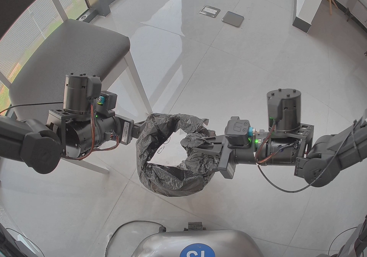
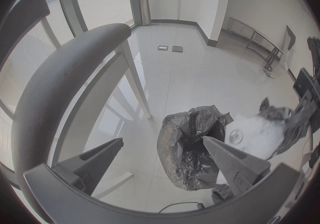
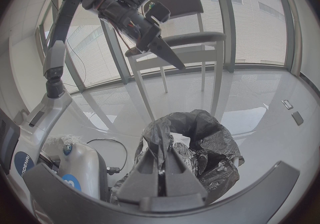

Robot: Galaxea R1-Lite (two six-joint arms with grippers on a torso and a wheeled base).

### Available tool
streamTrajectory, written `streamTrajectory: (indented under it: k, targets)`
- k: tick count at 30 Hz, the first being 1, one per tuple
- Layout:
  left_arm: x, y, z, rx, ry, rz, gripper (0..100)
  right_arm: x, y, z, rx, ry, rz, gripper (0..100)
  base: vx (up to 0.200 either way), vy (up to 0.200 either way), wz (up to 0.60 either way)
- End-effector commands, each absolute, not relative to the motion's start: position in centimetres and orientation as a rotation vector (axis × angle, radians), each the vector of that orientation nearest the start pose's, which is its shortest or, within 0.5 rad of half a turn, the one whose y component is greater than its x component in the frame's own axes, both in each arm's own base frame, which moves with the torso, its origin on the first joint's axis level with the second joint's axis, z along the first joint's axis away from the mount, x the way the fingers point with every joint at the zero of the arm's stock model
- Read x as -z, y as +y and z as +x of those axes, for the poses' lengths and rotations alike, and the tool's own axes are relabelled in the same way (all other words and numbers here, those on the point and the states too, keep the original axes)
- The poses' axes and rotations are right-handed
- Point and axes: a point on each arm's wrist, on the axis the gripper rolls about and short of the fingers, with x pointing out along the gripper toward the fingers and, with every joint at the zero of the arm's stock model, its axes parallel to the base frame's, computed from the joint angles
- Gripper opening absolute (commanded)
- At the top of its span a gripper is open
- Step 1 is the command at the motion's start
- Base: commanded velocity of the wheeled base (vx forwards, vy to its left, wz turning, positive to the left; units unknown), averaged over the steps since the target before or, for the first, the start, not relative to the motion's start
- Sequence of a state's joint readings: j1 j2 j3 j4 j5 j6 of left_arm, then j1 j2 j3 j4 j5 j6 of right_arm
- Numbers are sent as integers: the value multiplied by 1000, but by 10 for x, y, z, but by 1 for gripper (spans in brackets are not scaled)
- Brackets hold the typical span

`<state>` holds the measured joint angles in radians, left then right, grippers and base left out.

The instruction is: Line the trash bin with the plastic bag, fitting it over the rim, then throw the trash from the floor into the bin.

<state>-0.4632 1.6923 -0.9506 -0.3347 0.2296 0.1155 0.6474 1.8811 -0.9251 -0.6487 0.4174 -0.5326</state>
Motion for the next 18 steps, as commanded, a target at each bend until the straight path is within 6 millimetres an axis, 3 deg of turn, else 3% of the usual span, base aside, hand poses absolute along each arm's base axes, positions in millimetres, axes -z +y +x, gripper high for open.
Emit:
streamTrajectory:
  k: [1, 11, 18]
  targets:
    - [-199, -133, 279, 251, 355, 251, 100, -127, 232, 289, -1148, 101, -519, 0, 0, 0, 0]
    - [-204, -130, 281, 241, 333, 245, 100, -94, 243, 309, -1153, 166, -535, 0, 0, 0, 0]
    - [-207, -128, 280, 235, 326, 241, 100, -82, 243, 328, -1130, 178, -536, 0, 0, 0, 0]
